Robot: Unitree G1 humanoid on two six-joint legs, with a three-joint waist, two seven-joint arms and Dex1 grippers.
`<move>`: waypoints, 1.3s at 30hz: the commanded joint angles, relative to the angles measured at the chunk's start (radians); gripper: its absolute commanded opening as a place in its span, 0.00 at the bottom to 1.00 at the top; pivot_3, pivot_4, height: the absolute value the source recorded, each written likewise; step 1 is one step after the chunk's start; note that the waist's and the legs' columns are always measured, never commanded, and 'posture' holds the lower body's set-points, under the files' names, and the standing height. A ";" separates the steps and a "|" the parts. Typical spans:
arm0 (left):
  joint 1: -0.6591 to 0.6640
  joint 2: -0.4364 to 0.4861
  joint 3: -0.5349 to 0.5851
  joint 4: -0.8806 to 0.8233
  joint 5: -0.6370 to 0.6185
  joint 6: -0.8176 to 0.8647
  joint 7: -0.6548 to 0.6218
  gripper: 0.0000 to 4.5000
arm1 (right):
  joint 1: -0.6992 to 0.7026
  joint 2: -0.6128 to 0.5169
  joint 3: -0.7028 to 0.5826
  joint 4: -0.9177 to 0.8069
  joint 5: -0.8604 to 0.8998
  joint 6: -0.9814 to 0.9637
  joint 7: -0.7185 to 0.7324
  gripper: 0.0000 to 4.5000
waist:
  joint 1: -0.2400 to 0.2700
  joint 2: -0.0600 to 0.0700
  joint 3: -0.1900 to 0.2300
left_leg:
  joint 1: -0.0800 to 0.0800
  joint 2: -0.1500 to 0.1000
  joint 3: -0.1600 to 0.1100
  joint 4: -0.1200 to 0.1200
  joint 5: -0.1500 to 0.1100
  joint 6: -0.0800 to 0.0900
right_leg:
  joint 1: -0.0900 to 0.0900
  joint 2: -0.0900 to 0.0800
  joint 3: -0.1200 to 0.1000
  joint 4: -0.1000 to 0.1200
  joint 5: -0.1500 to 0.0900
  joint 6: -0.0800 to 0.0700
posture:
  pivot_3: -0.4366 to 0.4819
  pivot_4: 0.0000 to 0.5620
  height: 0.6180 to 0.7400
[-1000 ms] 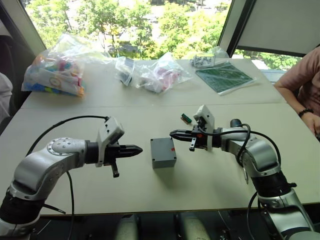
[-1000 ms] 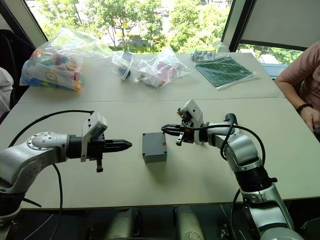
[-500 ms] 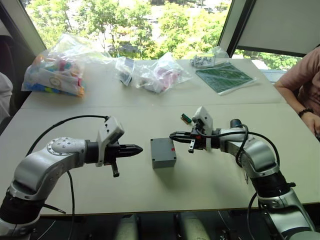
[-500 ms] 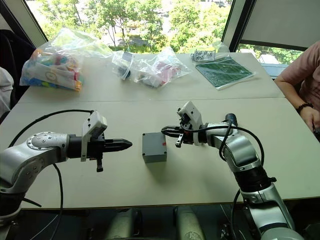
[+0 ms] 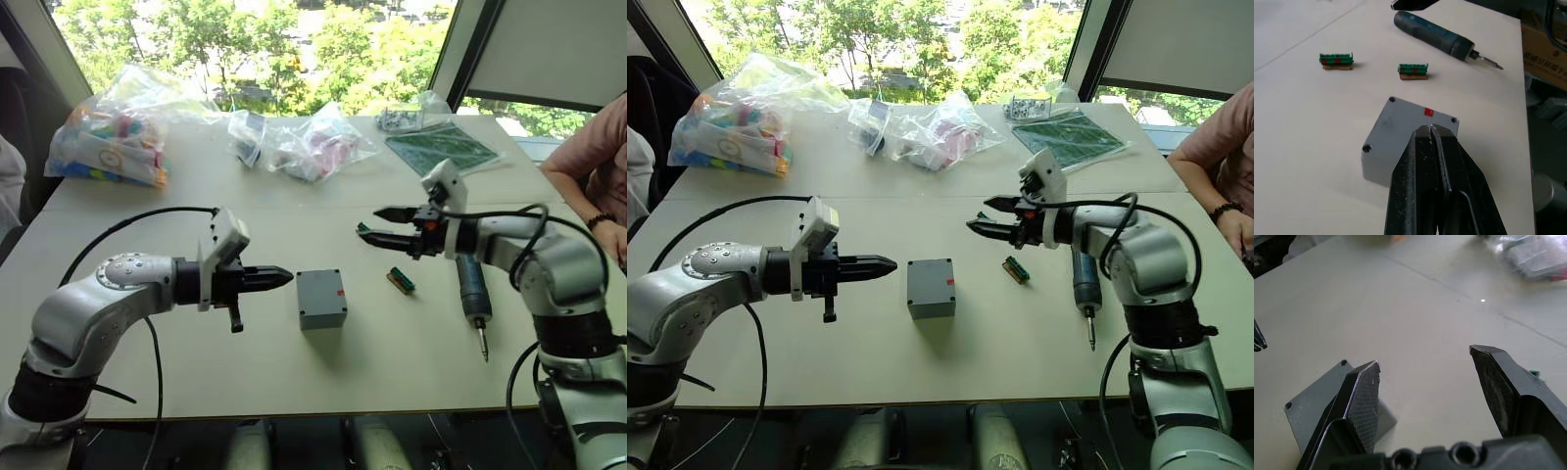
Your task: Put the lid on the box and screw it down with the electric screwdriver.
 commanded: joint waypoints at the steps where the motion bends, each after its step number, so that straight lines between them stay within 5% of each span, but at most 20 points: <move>1: -0.059 -0.035 -0.037 -0.041 -0.009 -0.031 -0.009 0.00 | -0.042 -0.073 -0.127 -0.019 -0.040 0.149 -0.180 0.98 | 0.001 0.000 0.000 | 0.000 0.000 0.000 0.000 0.000 0.000 | 0.000 0.000 0.000 0.000 0.000 0.000 | 0.48 0.27 1.00; 3: -0.081 -0.060 -0.066 -0.041 -0.001 -0.044 -0.016 0.00 | -0.071 -0.123 -0.107 -0.025 -0.078 0.285 -0.263 0.98 | -0.003 0.000 0.000 | 0.000 0.000 0.001 0.000 0.000 0.000 | 0.000 0.000 0.001 0.000 0.000 0.000 | 0.48 0.27 1.00; 6: -0.096 -0.087 -0.132 -0.037 0.043 -0.097 -0.049 0.00 | -0.085 -0.357 0.052 -0.007 0.055 0.613 -0.197 0.98 | -0.005 0.001 0.001 | 0.000 0.000 0.002 -0.001 0.000 0.000 | -0.001 0.000 0.003 0.000 0.000 0.000 | 0.48 0.27 1.00; 10: -0.086 -0.116 -0.218 0.015 0.148 -0.199 -0.069 0.00 | -0.009 -0.466 0.138 0.053 0.176 0.642 -0.196 0.98 | -0.010 -0.002 0.001 | 0.002 -0.001 0.003 -0.005 0.000 0.000 | -0.002 0.000 0.004 -0.001 -0.001 -0.002 | 0.48 0.27 1.00; 20: 0.035 -0.174 -0.202 -0.057 0.163 -0.200 0.024 0.00 | -0.133 -0.395 0.283 0.390 0.264 0.642 -0.351 0.98 | -0.013 -0.002 0.001 | 0.002 -0.001 0.003 -0.006 0.000 0.000 | -0.004 0.001 0.006 -0.001 -0.001 -0.002 | 0.48 0.27 1.00; 31: 0.108 -0.178 -0.162 -0.128 0.145 -0.153 0.122 0.00 | -0.231 -0.329 0.520 0.461 0.140 0.639 -0.254 0.98 | -0.007 -0.002 0.001 | 0.002 -0.001 0.003 -0.006 0.000 0.000 | -0.004 0.001 0.006 -0.001 -0.001 -0.002 | 0.48 0.27 1.00; 39: 0.126 -0.175 -0.159 -0.127 0.151 -0.162 0.147 0.00 | -0.228 -0.328 0.571 0.436 0.095 0.641 -0.172 0.54 | -0.008 -0.002 0.001 | 0.002 -0.001 0.003 -0.006 0.000 0.000 | -0.004 0.001 0.006 -0.001 -0.001 -0.002 | 0.48 0.27 1.00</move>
